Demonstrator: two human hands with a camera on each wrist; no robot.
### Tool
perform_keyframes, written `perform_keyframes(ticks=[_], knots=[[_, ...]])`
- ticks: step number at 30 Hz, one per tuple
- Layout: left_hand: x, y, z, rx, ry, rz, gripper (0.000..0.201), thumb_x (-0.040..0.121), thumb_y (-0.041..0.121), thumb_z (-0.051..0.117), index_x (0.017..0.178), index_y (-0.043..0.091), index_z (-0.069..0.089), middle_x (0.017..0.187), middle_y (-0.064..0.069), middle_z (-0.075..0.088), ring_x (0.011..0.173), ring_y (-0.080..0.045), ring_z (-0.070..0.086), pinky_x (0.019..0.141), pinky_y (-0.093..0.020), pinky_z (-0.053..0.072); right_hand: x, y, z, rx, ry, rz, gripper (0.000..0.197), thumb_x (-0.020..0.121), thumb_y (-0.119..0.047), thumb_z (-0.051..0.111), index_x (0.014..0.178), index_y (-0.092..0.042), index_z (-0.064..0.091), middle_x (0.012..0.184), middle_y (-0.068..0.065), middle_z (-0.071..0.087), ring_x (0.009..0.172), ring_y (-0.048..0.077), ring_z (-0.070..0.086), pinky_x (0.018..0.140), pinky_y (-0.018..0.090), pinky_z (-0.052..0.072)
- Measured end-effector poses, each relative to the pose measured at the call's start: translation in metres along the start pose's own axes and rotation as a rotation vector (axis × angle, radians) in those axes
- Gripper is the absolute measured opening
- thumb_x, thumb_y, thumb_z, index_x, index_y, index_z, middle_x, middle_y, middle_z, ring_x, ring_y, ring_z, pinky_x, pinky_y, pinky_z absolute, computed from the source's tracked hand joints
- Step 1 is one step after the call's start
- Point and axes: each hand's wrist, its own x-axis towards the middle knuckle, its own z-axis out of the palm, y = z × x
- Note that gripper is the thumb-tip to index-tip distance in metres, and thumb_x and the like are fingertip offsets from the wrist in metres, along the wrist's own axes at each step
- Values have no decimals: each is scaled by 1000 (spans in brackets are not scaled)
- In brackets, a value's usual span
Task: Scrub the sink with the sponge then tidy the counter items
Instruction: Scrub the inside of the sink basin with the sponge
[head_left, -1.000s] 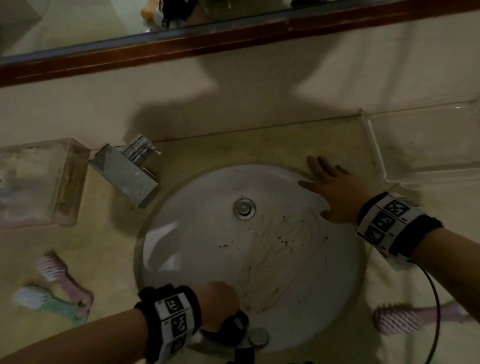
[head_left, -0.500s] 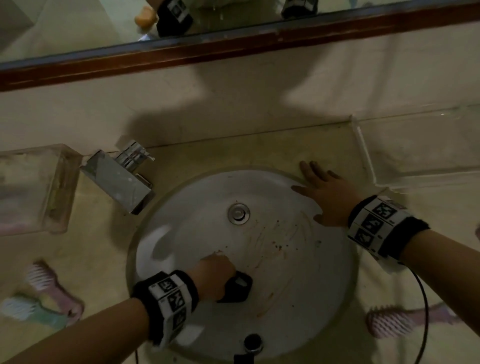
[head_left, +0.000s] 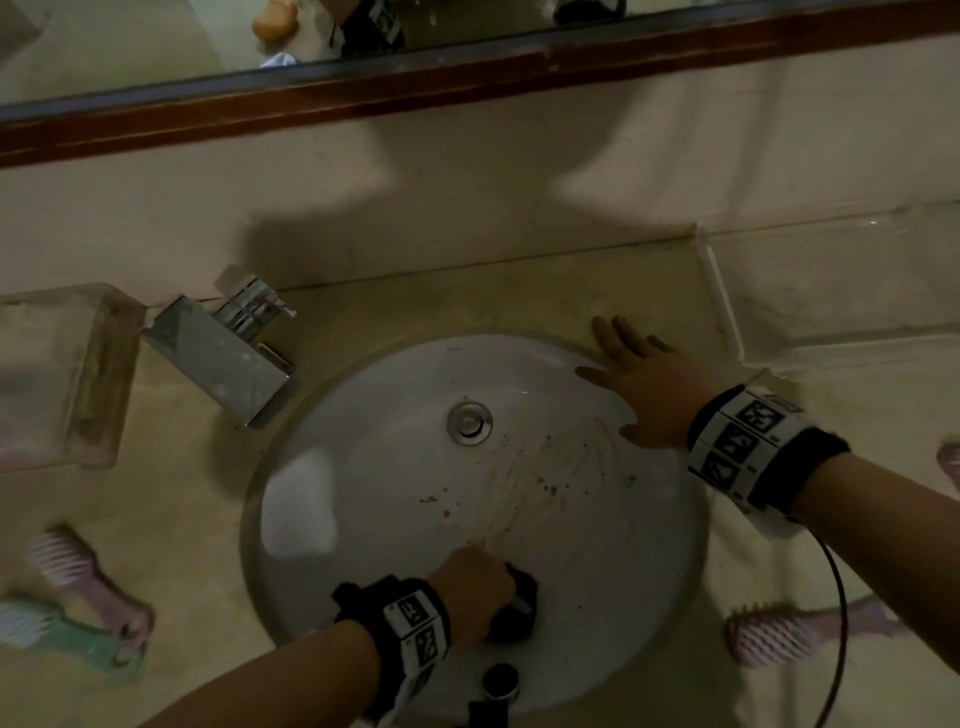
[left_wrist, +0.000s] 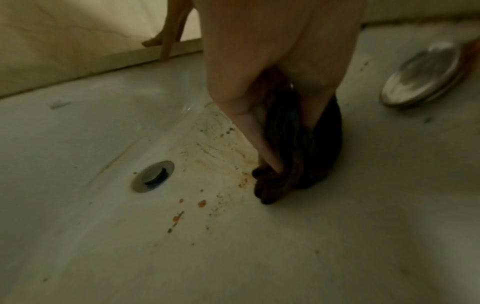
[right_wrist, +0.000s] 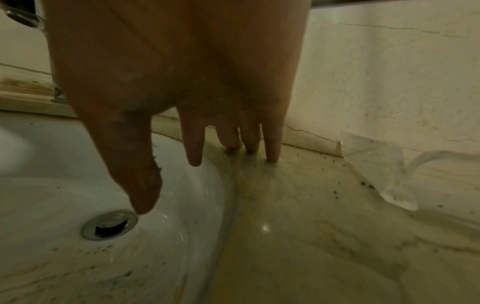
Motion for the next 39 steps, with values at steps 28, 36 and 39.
perform_keyframes(ticks=[28, 36, 39], knots=[[16, 10, -12, 52, 166, -8, 37, 104, 8, 32, 136, -3, 46, 143, -19, 48, 132, -33, 44, 107, -34, 30, -1, -4, -7, -13, -32, 17, 85, 87, -40, 58, 150, -34, 2, 154, 14, -30, 145, 33, -19, 120, 47, 8], [1, 6, 20, 87, 175, 179, 27, 98, 8, 43, 118, 3, 61, 107, -18, 68, 89, -31, 65, 70, -34, 51, -1, -6, -6, -18, -23, 23, 85, 87, -40, 58, 150, -34, 2, 154, 14, -31, 145, 33, -21, 120, 47, 7], [1, 24, 20, 122, 132, 233, 27, 93, 3, 46, 115, -4, 61, 93, -21, 67, 59, -24, 46, 50, -27, 32, 0, -5, -5, -28, -25, 29, 86, 86, -40, 59, 150, -35, 1, 153, 14, -32, 145, 33, -21, 120, 46, 7]])
